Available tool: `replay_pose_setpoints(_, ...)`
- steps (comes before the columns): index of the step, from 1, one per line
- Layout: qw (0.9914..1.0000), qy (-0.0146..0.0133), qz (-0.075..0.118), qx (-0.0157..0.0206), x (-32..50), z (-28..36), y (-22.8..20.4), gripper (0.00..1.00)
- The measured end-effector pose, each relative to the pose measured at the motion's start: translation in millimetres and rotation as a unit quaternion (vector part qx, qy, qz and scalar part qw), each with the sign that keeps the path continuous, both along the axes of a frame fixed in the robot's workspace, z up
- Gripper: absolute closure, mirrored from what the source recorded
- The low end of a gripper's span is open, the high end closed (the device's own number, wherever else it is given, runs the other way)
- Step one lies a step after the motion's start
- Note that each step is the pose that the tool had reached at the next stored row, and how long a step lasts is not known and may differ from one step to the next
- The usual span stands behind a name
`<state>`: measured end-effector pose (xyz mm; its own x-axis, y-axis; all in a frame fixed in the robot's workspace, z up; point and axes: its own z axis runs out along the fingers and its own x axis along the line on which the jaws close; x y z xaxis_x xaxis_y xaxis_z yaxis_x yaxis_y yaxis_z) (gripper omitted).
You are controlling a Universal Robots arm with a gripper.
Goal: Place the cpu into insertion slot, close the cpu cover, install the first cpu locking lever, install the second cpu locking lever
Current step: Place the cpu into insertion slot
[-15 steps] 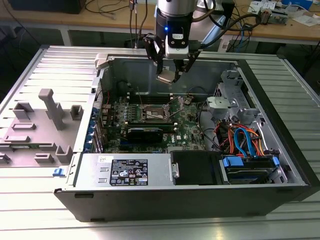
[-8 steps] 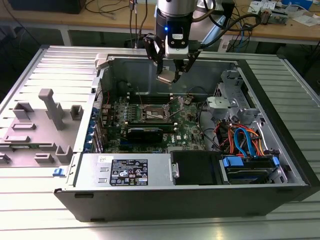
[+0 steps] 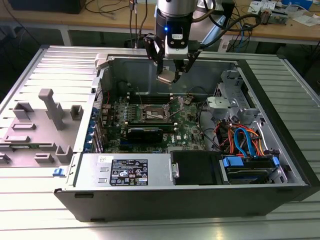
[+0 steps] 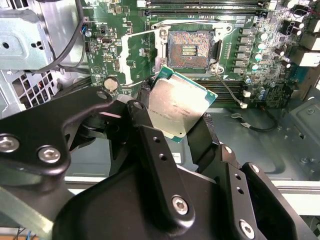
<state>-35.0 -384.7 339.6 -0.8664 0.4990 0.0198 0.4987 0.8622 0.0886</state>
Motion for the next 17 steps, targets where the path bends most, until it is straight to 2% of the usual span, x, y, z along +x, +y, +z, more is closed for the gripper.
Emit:
replay_pose_setpoints(2, 0.99993, 0.0000, -0.012, 0.0000, 0.0, -0.6, 0.0, 0.45)
replay_pose_setpoints(4, 0.99937, 0.0000, -0.036, -0.0001, 0.0, -1.7, 0.0, 0.45)
replay_pose_setpoints(10, 0.99854, 0.0000, -0.054, -0.0002, 0.0, -5.6, -4.8, 0.45)
replay_pose_setpoints(13, 0.99749, 0.0001, -0.071, -0.0002, 0.1, -7.1, -4.8, 0.45)
replay_pose_setpoints(16, 0.99556, 0.0001, -0.094, -0.0002, 0.0, -8.6, -4.9, 0.45)
replay_pose_setpoints(17, 0.99549, 0.0001, -0.095, -0.0002, -0.2, -8.8, -5.6, 0.45)
